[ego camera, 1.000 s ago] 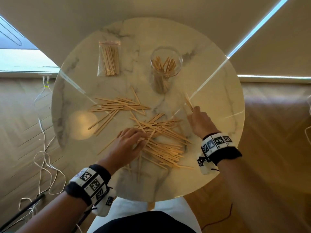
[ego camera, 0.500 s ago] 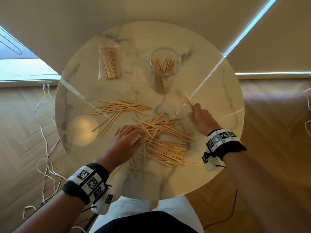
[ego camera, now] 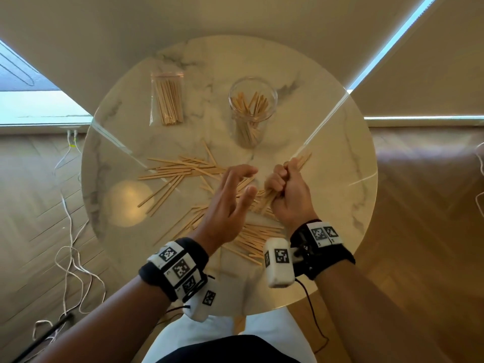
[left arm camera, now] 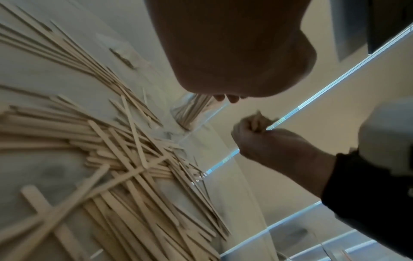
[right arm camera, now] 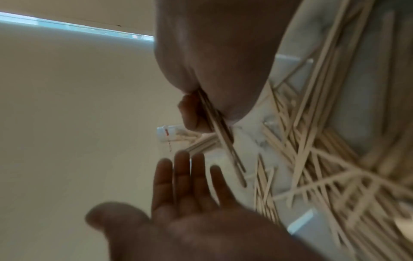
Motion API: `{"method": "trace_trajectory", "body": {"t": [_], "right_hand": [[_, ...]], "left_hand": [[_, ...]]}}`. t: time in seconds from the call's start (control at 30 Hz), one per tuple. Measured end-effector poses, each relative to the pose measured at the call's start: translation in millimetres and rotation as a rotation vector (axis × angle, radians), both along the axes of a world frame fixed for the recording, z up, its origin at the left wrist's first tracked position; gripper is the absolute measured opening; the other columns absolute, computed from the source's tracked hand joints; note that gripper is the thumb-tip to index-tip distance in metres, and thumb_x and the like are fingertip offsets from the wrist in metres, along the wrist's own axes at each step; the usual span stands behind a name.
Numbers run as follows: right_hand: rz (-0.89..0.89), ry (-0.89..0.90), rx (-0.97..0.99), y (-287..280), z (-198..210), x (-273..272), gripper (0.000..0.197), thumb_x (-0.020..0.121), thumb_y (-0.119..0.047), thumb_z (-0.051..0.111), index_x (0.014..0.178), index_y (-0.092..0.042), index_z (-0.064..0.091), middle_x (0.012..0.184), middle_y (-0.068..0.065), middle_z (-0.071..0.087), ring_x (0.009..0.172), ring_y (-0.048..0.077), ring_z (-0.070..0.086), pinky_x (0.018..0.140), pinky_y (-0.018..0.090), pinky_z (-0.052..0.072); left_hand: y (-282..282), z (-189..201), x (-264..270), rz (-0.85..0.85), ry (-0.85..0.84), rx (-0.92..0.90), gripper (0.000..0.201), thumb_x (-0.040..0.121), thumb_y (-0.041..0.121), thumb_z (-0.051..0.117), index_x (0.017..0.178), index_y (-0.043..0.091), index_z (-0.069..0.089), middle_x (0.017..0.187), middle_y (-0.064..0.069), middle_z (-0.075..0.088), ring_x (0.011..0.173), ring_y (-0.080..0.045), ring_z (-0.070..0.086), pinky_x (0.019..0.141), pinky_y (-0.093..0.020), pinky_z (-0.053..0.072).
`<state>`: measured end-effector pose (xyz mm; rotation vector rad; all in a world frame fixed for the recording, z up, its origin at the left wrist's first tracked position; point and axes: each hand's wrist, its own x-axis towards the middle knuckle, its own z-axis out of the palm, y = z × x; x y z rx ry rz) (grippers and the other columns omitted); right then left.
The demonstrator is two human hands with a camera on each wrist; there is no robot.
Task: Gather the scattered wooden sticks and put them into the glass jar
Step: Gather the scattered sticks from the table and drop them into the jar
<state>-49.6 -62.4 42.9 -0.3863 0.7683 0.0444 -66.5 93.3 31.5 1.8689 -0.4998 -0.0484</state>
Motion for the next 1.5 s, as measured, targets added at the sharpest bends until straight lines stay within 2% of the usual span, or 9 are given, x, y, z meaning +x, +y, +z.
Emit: {"method": "trace_trajectory", "body": {"t": [0.27,0.4,0.53,0.73,0.97,1.13,1.23,1.37,1.5], "right_hand": [[0.247,-0.027,0.115,24,38,-13,0.035,0.101,-0.03,0.051,0.068,-0.022,0.042,0.06,-0.005,0.028,0.048,0.01,0.027,0.047,0.022,0.03],[0.481,-0.043,-0.132,1,47,4,0.036,0.095,-0.02,0.046,0.062,-0.024,0.034,0.055,-0.004,0.025,0.047,0.013,0.019,0.048,0.029,0.018],[0.982,-0.154,-0.538,-14,50,1,0.034,0.105,-0.021,0.041,0.071,-0.023,0.04,0.061,-0.004,0.031,0.051,0.012,0.023,0.047,0.027,0.022],[1.305,-0.219,-0.699,-17,64,21,0.018,0.108,-0.023,0.042,0.091,-0.018,0.045,0.06,-0.009,0.036,0.048,0.009,0.03,0.048,0.025,0.027],[1.46,-0.331,-0.835,-27,85,69,0.017,0.109,-0.024,0.045,0.092,-0.02,0.043,0.064,-0.008,0.036,0.052,0.007,0.027,0.047,0.023,0.026],[1.432,-0.32,-0.965,-31,82,91,0.023,0.107,-0.037,0.048,0.108,-0.015,0.056,0.067,-0.005,0.044,0.051,0.007,0.033,0.047,0.023,0.033],[1.318,-0.262,-1.077,-33,88,106,0.04,0.101,-0.051,0.053,0.088,-0.014,0.059,0.063,-0.003,0.044,0.049,0.01,0.034,0.046,0.026,0.033],[0.868,-0.312,-0.933,-36,113,138,0.053,0.1,-0.049,0.057,0.053,-0.027,0.046,0.05,-0.008,0.036,0.044,0.012,0.029,0.049,0.028,0.03],[0.452,-0.422,-0.769,-23,122,171,0.06,0.104,-0.037,0.055,0.048,-0.024,0.037,0.049,0.0,0.032,0.046,0.017,0.03,0.051,0.032,0.032]], "left_hand": [[-24,13,11,0.15,-0.055,-0.088,0.062,0.109,0.053,0.032,0.13,-0.001,0.053,0.128,-0.011,0.056,0.119,-0.017,0.054,0.106,-0.025,0.038],[-17,25,32,0.076,-0.07,-0.13,0.076,0.105,0.062,0.031,0.135,-0.006,0.049,0.133,-0.017,0.055,0.127,-0.026,0.054,0.11,-0.037,0.041],[-21,52,74,0.138,-0.022,-0.135,0.08,0.104,0.064,0.028,0.145,-0.004,0.041,0.142,-0.018,0.051,0.134,-0.022,0.051,0.112,-0.03,0.04],[-44,62,104,0.077,0.196,-0.324,0.023,0.108,0.01,0.044,0.129,0.011,0.055,0.117,-0.009,0.073,0.113,-0.025,0.071,0.103,-0.056,0.054],[-35,72,133,0.261,-0.043,-0.288,0.038,0.103,0.004,0.058,0.138,0.006,0.045,0.122,-0.006,0.065,0.108,-0.026,0.071,0.091,-0.036,0.059],[-36,71,129,0.006,0.089,-0.101,0.049,0.111,0.042,0.031,0.134,0.013,0.062,0.128,0.001,0.071,0.123,-0.008,0.066,0.103,-0.025,0.052],[-22,65,142,0.115,0.057,-0.183,0.06,0.111,0.046,0.018,0.141,0.01,0.055,0.142,-0.004,0.062,0.133,-0.012,0.057,0.109,-0.027,0.046],[-1,41,162,0.27,0.022,-0.035,0.047,0.103,0.029,0.042,0.142,0.004,0.051,0.139,-0.007,0.058,0.127,-0.012,0.054,0.11,-0.036,0.046],[6,17,160,0.008,0.094,0.321,0.092,0.083,0.03,0.072,0.159,0.009,0.024,0.159,-0.013,0.034,0.145,-0.018,0.033,0.124,-0.033,0.029]]}}
